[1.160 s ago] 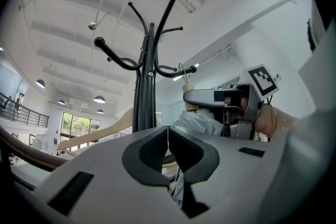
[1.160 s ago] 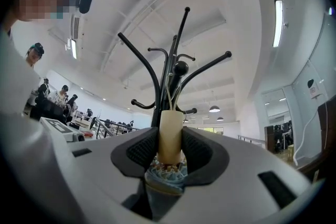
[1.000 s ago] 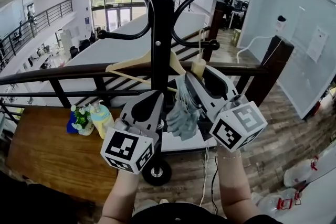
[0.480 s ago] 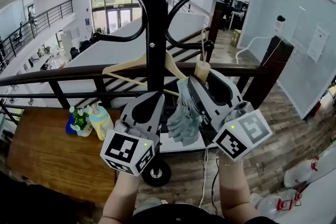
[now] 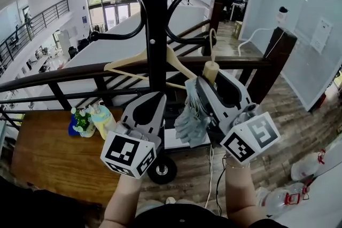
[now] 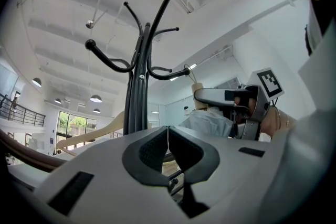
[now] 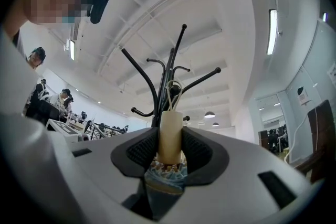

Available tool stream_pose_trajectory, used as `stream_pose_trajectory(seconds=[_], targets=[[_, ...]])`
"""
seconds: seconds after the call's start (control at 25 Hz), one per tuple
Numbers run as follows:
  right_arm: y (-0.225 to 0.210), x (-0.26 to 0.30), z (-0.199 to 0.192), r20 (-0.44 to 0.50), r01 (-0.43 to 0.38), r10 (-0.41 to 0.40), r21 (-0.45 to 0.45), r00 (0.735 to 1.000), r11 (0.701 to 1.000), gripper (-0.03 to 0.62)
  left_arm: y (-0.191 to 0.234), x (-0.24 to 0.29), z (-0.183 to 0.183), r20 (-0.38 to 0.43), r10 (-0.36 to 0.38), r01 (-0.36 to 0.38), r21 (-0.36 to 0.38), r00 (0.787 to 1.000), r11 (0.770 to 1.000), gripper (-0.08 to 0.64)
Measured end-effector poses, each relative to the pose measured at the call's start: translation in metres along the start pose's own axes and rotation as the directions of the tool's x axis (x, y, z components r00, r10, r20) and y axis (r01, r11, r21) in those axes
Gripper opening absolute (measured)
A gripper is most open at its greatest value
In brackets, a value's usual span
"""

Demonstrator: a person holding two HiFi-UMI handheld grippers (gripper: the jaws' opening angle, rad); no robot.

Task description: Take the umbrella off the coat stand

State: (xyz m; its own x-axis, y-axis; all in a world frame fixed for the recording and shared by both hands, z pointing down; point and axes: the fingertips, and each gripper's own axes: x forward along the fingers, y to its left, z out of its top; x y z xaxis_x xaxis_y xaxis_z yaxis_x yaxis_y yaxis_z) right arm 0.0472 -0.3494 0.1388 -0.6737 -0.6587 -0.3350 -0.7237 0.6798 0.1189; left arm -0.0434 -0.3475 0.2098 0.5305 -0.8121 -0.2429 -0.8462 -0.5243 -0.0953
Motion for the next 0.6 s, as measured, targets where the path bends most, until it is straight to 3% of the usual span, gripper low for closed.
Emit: stream_pose_trajectory(seconds=[0.6], targets=[[0.009,-0.039,-0.045,-0.081,0.096,-0.092,0.051,0.992,0.994,0.146,-0.019,-0.025,-0.031,-0.078,-0.054,0.051,-0.046,0.996,0.998,0.015]])
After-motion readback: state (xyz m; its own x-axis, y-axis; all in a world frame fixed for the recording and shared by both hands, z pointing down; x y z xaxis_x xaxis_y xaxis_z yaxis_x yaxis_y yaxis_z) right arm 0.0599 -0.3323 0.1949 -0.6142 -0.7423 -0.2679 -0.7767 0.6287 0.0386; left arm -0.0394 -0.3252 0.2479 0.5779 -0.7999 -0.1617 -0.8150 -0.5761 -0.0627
